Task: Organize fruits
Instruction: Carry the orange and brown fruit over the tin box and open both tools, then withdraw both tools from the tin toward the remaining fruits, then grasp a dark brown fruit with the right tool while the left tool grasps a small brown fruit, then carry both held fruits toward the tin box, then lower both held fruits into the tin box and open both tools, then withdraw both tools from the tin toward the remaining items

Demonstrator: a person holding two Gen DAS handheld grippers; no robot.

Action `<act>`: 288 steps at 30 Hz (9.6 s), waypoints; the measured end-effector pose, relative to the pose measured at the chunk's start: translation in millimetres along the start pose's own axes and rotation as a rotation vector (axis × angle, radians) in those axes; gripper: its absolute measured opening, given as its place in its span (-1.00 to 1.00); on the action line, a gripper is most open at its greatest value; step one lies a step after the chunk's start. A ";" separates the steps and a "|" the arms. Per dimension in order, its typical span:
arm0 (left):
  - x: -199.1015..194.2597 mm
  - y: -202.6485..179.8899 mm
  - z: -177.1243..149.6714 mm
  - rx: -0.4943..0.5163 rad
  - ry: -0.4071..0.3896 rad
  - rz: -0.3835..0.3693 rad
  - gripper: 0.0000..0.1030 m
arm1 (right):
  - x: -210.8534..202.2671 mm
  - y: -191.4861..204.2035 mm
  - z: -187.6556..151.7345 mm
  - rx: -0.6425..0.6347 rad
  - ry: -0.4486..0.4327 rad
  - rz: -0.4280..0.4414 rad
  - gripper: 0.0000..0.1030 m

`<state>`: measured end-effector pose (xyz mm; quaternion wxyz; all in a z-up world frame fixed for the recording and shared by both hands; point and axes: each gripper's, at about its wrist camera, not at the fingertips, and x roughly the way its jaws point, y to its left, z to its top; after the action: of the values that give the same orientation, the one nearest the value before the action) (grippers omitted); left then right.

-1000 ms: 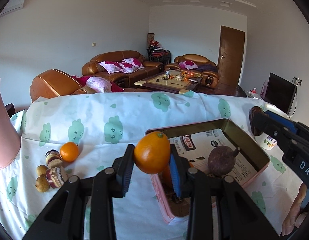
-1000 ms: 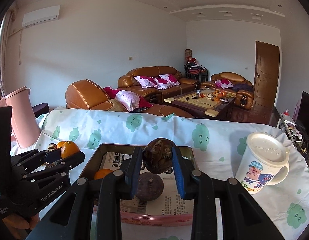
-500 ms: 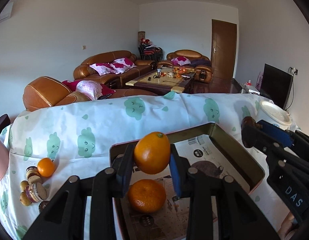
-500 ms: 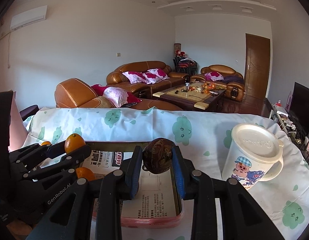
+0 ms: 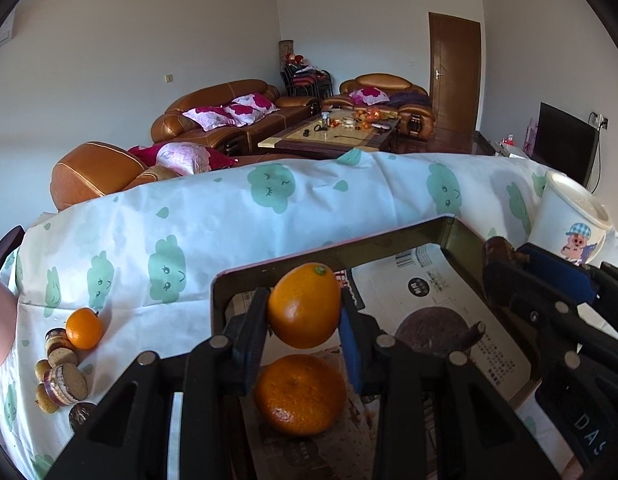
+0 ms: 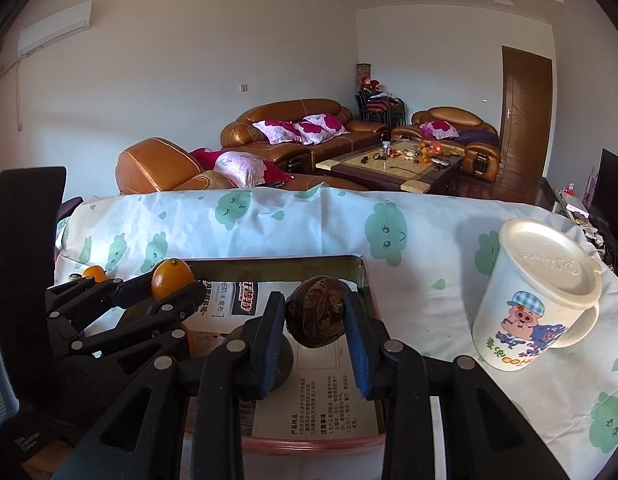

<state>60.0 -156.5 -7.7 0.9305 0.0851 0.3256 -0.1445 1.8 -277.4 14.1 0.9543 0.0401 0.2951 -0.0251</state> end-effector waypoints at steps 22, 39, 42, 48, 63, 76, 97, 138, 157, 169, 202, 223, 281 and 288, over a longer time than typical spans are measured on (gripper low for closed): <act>-45.3 2.0 -8.0 0.017 -0.174 0.126 1.00 | -24.6 -13.5 -2.4 0.091 -0.165 0.014 0.45; -59.8 47.2 -34.8 -0.053 -0.148 0.150 1.00 | -31.8 0.5 -16.6 0.103 -0.194 -0.065 0.46; -62.2 56.7 -37.9 -0.067 -0.146 0.156 1.00 | -33.7 4.4 -18.5 0.109 -0.189 -0.073 0.46; -66.2 71.4 -43.5 -0.063 -0.144 0.159 1.00 | -36.1 9.0 -24.5 0.168 -0.159 -0.060 0.46; -71.7 134.7 -55.4 -0.122 -0.124 0.197 1.00 | -26.8 83.8 -28.5 0.137 -0.112 0.037 0.46; -69.8 239.6 -60.1 -0.224 -0.066 0.304 1.00 | -8.7 159.8 -27.1 -0.001 -0.046 0.129 0.46; -61.8 274.1 -65.3 -0.122 0.074 0.242 1.00 | 66.1 253.3 -38.6 -0.233 0.314 0.242 0.04; -58.1 249.6 -72.2 -0.157 0.000 0.057 -0.45 | 2.7 224.0 -26.9 -0.236 0.047 0.136 -0.21; -80.4 207.8 -62.9 -0.242 -0.133 0.074 -0.45 | -25.3 183.0 -10.4 -0.200 -0.074 0.059 -0.21; -74.4 152.3 -48.9 -0.189 -0.139 0.020 -0.45 | -31.3 140.0 -2.6 -0.151 -0.093 0.010 -0.21; -39.5 7.0 -3.4 -0.021 -0.106 -0.073 -0.45 | -18.1 6.7 12.5 0.016 -0.053 -0.136 -0.21; -9.6 -5.2 -4.7 0.001 -0.017 -0.010 -0.45 | 22.7 -8.3 -5.9 0.089 0.123 0.009 -0.21; -63.8 91.9 -42.8 -0.091 -0.097 0.135 1.00 | -36.4 24.8 -26.0 0.192 -0.161 -0.069 0.46; -65.6 122.5 -45.0 -0.080 -0.103 0.185 1.00 | -29.8 68.2 -25.8 0.133 -0.138 -0.031 0.46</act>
<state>24.6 -15.6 6.7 0.9580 0.0701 0.2738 -0.0489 -32.3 -206.4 13.9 0.9671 0.0969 0.2269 -0.0623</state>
